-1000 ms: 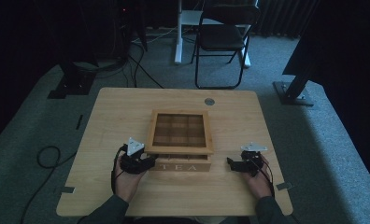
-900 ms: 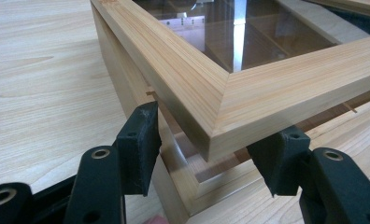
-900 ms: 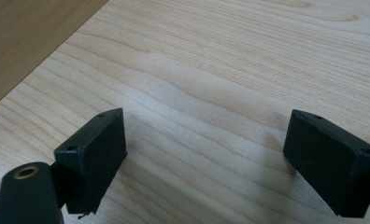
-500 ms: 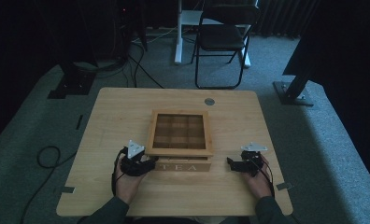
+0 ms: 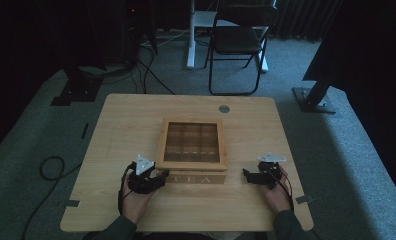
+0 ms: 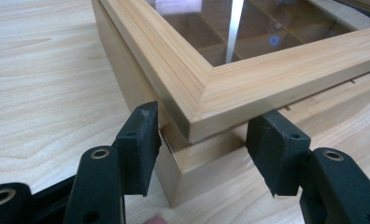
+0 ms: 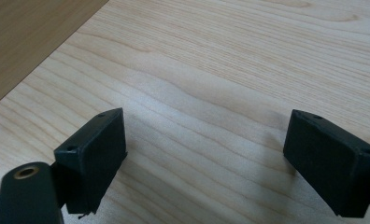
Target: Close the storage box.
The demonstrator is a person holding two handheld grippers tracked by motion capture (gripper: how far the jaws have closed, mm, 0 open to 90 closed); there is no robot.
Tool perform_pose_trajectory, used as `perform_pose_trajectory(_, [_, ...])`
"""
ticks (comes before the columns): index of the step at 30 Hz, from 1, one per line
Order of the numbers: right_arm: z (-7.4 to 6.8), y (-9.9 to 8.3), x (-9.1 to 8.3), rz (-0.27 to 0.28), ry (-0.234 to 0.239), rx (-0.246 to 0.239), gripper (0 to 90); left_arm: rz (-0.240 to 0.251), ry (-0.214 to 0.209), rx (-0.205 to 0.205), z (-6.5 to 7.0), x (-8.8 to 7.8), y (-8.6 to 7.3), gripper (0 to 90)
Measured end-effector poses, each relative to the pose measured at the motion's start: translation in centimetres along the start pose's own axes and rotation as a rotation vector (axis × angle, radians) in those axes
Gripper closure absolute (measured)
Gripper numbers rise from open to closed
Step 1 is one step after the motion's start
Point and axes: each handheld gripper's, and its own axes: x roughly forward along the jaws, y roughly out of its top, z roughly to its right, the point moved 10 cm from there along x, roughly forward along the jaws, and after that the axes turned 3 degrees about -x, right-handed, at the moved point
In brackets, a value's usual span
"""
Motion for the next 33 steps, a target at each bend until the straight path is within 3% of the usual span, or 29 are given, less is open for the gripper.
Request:
perform_pose_trajectory(11, [0.0,0.0,0.0,0.000,0.000,0.000,12.8,-0.051,0.010,0.015,0.1,0.0,-1.7,42.9])
perform_pose_trajectory(15, [0.0,0.0,0.0,0.000,0.000,-0.001,12.7,0.001,0.010,0.011,0.0,-1.0,-0.8,41.9])
perform_pose_trajectory(23, [0.0,0.0,0.0,0.000,0.000,0.000,12.8,0.056,0.024,-0.019,-1.1,-2.2,0.3,41.5])
perform_pose_trajectory(33, [0.0,0.1,0.1,0.002,0.003,-0.002,12.8,0.112,0.089,-0.067,-3.8,-3.7,2.2,40.5])
